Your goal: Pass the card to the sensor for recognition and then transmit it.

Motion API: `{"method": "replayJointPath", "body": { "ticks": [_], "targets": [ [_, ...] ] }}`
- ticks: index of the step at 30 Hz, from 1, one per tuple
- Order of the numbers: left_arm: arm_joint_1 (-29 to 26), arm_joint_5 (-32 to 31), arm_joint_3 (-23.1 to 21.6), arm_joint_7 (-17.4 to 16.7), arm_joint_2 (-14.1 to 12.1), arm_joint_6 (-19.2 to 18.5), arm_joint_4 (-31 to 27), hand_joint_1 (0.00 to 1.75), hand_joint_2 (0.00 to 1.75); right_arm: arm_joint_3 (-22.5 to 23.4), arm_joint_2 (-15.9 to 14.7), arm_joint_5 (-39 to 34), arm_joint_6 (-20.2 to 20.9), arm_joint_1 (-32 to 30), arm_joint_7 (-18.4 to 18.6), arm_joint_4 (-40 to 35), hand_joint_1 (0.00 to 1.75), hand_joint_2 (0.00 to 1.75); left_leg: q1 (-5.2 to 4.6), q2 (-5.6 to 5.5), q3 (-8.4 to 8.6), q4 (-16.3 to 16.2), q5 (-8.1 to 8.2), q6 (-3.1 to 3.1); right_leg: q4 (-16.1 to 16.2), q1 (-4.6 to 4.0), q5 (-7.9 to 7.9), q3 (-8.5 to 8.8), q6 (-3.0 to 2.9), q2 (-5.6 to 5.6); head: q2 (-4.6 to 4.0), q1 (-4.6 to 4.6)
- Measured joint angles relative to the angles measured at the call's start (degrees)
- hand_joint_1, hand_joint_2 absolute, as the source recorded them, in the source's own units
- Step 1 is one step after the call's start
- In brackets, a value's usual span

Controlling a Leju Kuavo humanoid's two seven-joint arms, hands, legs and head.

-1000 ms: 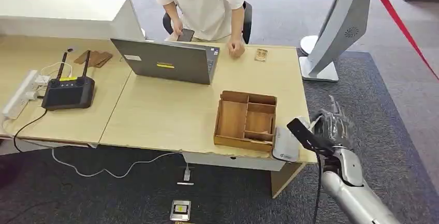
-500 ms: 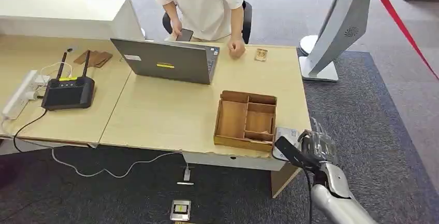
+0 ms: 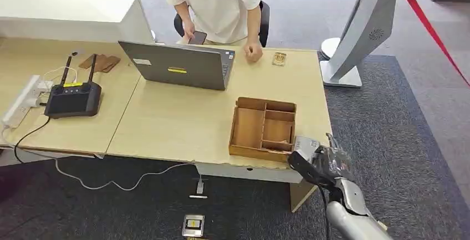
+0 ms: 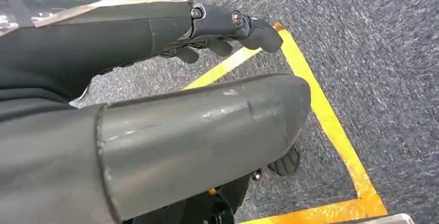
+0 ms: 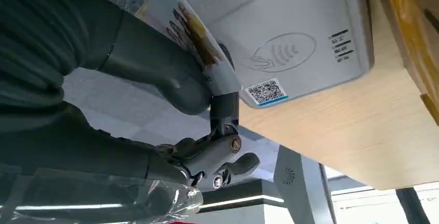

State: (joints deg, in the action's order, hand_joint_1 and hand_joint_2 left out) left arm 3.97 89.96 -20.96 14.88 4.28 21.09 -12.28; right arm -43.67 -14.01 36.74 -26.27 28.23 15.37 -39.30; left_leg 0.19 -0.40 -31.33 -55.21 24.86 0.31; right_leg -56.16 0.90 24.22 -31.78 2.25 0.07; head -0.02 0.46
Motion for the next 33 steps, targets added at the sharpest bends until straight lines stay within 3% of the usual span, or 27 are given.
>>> {"method": "replayJointPath", "body": {
  "ticks": [17, 24, 33],
  "targets": [
    [0.0, 0.2, 0.0, 0.8, 0.0, 0.0, 0.0, 0.0, 0.0, -0.1, 0.3, 0.1, -0.9, 0.5, -0.4, 1.3, 1.75, 1.75, 0.0, 0.0, 0.09, 0.0, -0.01, 0.0, 0.0, 0.0, -0.01, 0.1, -0.01, 0.0, 0.0, 0.0],
    [0.0, 0.2, 0.0, 1.9, 0.1, 0.0, 0.0, 0.0, 0.0, 0.6, 0.5, -1.0, -8.5, 1.3, -1.7, 0.5, 1.75, 1.75, 0.0, -0.01, 0.07, 0.0, -0.01, 0.0, 0.0, 0.0, -0.01, 0.09, 0.0, 0.0, 0.0, 0.0],
    [0.0, 0.2, 0.0, 2.6, 0.4, 0.0, 0.0, 0.0, 0.0, 3.2, -1.6, -0.8, -11.9, 2.9, -0.9, -5.8, 1.75, 1.75, -0.01, 0.0, 0.06, 0.0, -0.01, 0.0, 0.0, 0.01, -0.01, 0.08, 0.0, 0.0, 0.0, 0.0]
  ]
}}
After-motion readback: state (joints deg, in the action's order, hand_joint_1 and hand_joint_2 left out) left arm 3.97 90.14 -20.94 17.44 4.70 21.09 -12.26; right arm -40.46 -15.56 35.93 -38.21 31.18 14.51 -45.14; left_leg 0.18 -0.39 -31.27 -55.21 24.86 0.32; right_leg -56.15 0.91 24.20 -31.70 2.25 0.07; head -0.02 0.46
